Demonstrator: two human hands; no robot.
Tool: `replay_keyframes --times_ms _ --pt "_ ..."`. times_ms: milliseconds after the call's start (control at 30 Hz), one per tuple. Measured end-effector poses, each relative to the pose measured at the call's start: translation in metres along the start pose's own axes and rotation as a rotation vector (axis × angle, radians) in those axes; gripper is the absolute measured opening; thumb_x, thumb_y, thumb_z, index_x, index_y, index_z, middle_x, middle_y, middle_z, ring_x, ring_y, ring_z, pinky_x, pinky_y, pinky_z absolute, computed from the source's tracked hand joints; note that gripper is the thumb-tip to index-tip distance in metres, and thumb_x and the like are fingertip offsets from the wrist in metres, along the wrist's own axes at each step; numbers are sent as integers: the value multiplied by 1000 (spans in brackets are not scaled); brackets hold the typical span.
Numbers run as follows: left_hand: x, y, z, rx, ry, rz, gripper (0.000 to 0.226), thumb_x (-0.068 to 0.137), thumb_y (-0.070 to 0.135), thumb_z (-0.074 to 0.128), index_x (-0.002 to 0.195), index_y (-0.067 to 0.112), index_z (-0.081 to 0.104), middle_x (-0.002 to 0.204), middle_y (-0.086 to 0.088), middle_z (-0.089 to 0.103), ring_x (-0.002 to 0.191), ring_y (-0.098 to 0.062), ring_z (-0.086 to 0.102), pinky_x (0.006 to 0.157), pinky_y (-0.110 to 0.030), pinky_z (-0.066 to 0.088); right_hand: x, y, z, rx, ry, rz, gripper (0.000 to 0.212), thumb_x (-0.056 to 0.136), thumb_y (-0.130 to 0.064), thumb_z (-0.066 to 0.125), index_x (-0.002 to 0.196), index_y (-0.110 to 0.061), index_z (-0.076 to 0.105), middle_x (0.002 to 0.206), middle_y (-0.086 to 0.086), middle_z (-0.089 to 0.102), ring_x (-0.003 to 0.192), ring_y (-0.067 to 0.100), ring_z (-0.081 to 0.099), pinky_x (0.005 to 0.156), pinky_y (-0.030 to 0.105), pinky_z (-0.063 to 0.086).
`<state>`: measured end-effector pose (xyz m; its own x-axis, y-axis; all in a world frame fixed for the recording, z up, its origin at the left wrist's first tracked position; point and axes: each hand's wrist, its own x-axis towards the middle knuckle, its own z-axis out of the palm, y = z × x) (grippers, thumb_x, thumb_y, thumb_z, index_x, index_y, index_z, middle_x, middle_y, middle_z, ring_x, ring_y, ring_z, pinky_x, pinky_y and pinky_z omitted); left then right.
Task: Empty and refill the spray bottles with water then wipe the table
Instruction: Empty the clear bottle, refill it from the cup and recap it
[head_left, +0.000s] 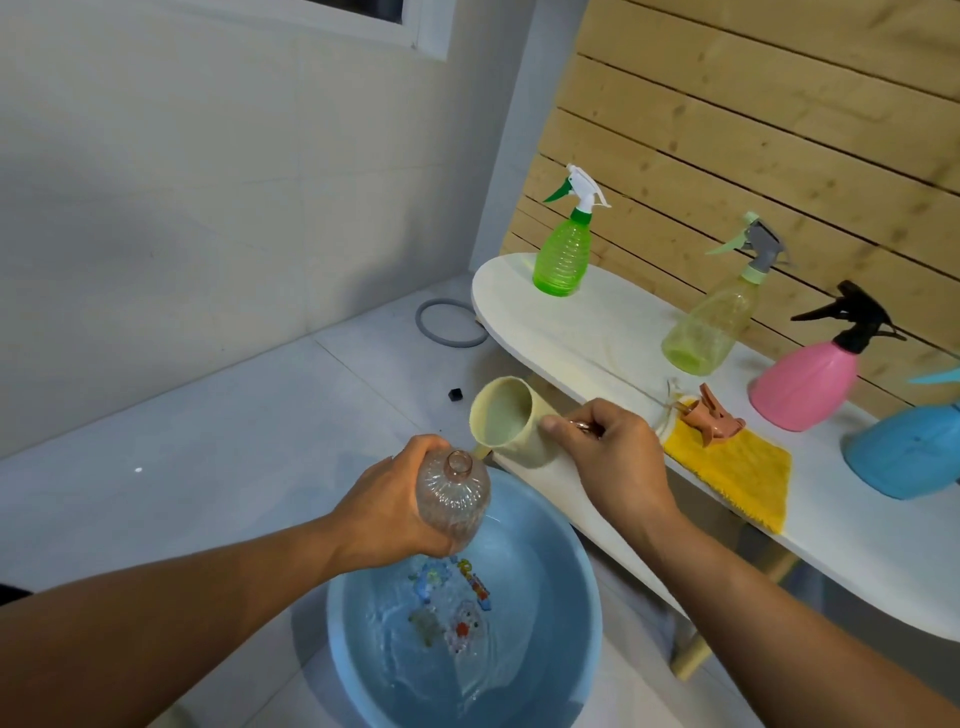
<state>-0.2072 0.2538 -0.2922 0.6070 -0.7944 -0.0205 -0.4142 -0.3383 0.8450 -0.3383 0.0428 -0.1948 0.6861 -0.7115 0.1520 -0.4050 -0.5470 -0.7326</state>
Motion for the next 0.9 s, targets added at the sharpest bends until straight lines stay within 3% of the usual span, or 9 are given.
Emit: replay_keyframes --times_ms 100,200,333,400,467,533,667,767,900 --pt "0 -7 0 -14 11 -13 103 49 43 97 133 47 38 123 18 62 110 -10 65 95 -38 56 12 29 25 55 -82 198 41 82 -46 80 67 -14 61 57 -7 58 55 13 50 60 37 45" --pt "1 -17 1 -39 15 -41 103 46 45 96 129 54 37 121 24 62 108 -4 65 94 -38 57 19 62 55 42 -229 342 42 87 -37 77 59 -14 54 54 -1 52 49 18 42 55 33 38" --pt "2 -28 3 -54 20 -60 105 46 44 98 131 59 37 122 31 59 108 1 65 93 -37 59 14 109 86 -101 -504 483 15 96 -22 60 84 -13 63 73 5 59 52 14 51 47 22 43" --pt "3 -30 4 -54 26 -57 108 45 46 97 131 65 34 125 35 57 110 5 63 94 -33 58 10 129 95 -219 -550 446 22 98 -21 57 77 -16 62 70 3 58 54 15 54 47 21 45" --pt "3 -32 5 -54 23 -61 112 45 45 96 134 67 32 127 36 55 114 5 62 98 -32 56 4 147 101 -478 -583 321 30 99 -18 53 73 -12 65 73 8 63 68 24 61 60 28 46" --pt "4 -36 6 -67 22 -67 110 47 41 97 137 62 36 129 31 58 116 1 63 101 -38 56 -3 163 108 -662 -586 217 29 100 -20 50 92 -5 73 96 13 70 95 28 67 76 32 45" --pt "7 -41 6 -67 37 -71 105 50 36 98 136 54 42 127 24 63 113 -4 66 96 -43 59 -19 185 128 -658 -655 215 30 102 -23 49 109 -5 71 99 6 65 109 27 66 79 31 43" --pt "10 -42 6 -65 50 -72 105 48 39 99 135 55 42 127 26 63 111 0 66 91 -38 60 -32 191 146 -648 -742 265 31 103 -24 50 122 -8 69 122 12 69 116 26 64 92 28 47" --pt "9 -43 3 -69 50 -87 104 48 43 98 134 56 42 125 26 63 111 0 66 90 -35 59 -41 189 153 -557 -748 280 30 102 -23 53 121 -7 70 123 15 68 115 27 65 85 27 45"
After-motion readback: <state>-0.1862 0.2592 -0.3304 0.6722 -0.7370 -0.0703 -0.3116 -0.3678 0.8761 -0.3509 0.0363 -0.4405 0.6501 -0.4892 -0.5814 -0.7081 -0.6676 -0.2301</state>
